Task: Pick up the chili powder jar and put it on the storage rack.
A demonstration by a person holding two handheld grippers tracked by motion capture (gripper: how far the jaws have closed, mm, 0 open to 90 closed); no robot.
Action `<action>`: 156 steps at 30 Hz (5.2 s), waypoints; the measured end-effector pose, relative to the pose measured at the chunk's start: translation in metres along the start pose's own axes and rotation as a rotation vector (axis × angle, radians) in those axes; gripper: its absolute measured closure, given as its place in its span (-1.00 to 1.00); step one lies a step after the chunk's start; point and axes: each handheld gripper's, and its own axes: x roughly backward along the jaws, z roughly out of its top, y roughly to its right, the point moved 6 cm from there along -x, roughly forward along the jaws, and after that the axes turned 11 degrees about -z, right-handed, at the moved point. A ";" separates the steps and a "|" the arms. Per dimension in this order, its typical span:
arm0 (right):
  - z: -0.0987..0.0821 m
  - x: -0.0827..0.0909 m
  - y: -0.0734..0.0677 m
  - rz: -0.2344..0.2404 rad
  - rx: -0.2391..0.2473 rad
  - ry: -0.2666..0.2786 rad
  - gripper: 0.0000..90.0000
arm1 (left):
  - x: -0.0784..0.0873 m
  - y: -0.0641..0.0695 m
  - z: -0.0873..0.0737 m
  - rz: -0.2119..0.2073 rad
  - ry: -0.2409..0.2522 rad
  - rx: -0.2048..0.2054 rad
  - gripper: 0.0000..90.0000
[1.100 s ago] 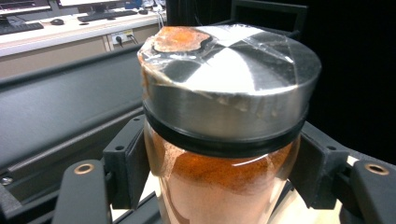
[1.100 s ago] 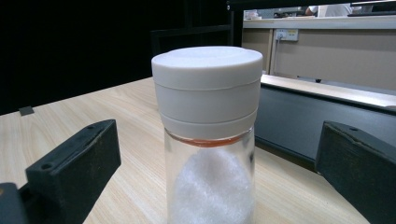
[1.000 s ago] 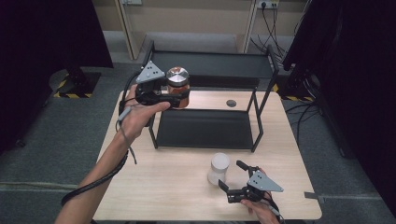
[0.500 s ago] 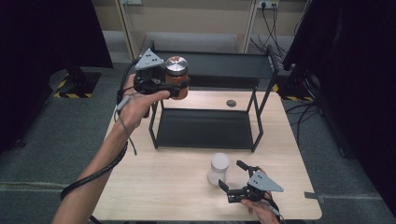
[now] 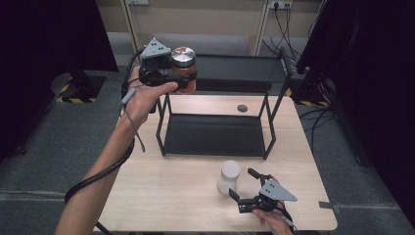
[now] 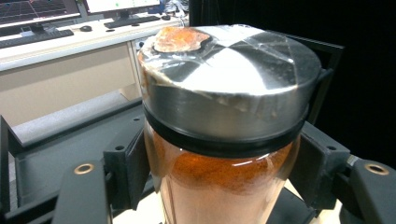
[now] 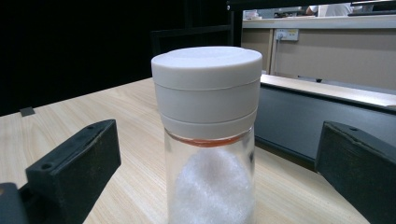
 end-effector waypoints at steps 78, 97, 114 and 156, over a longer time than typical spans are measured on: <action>0.000 0.001 -0.001 0.017 -0.001 0.004 -0.99 | -0.067 -0.036 0.005 0.240 0.032 0.107 -0.74; -0.001 0.000 -0.002 0.018 -0.001 0.003 -0.99 | -0.060 -0.018 0.004 0.214 0.033 0.096 -0.97; 0.000 0.000 -0.002 0.017 -0.003 0.004 -0.99 | -0.045 -0.001 -0.003 0.200 0.048 0.106 -0.97; 0.000 0.001 -0.002 0.013 -0.008 0.008 -0.99 | -0.015 0.032 -0.071 0.043 0.107 0.062 -0.96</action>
